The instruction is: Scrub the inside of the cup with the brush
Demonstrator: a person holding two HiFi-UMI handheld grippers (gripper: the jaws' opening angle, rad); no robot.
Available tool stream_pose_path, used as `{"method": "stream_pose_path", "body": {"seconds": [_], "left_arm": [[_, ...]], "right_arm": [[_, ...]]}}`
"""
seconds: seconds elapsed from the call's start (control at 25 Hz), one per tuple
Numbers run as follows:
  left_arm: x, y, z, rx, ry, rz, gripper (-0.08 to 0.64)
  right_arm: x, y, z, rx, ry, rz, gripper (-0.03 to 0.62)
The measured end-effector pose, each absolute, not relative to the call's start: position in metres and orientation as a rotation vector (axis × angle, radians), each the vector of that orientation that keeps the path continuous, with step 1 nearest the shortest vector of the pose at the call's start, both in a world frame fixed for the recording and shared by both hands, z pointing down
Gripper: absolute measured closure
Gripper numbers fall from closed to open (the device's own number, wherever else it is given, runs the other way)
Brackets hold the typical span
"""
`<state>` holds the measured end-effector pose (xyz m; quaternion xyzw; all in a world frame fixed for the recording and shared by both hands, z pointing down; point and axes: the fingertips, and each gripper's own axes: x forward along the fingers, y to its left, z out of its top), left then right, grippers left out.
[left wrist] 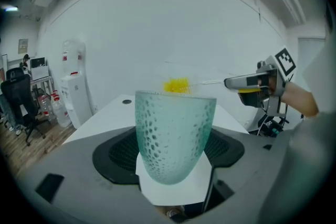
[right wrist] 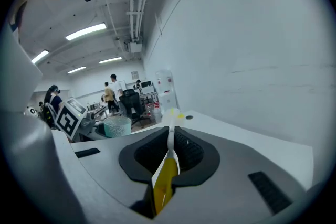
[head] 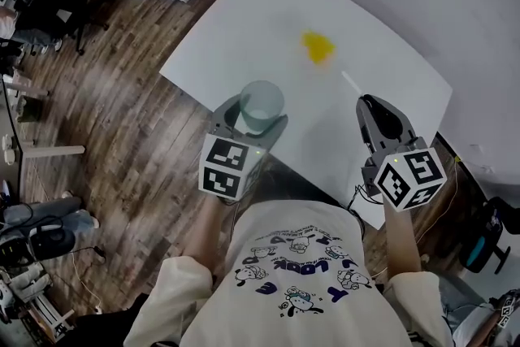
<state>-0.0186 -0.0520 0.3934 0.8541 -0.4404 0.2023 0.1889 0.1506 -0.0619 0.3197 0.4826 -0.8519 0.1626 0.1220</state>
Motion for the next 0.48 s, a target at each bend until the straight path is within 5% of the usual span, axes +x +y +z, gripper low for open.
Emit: {"method": "stream_pose_path", "body": {"seconds": [0.48], "left_arm": [[-0.005, -0.045, 0.393, 2.372, -1.239, 0.500, 0.189]], "right_arm": [[0.139, -0.053, 0.347, 1.567, -2.435, 0.486, 0.548]]}}
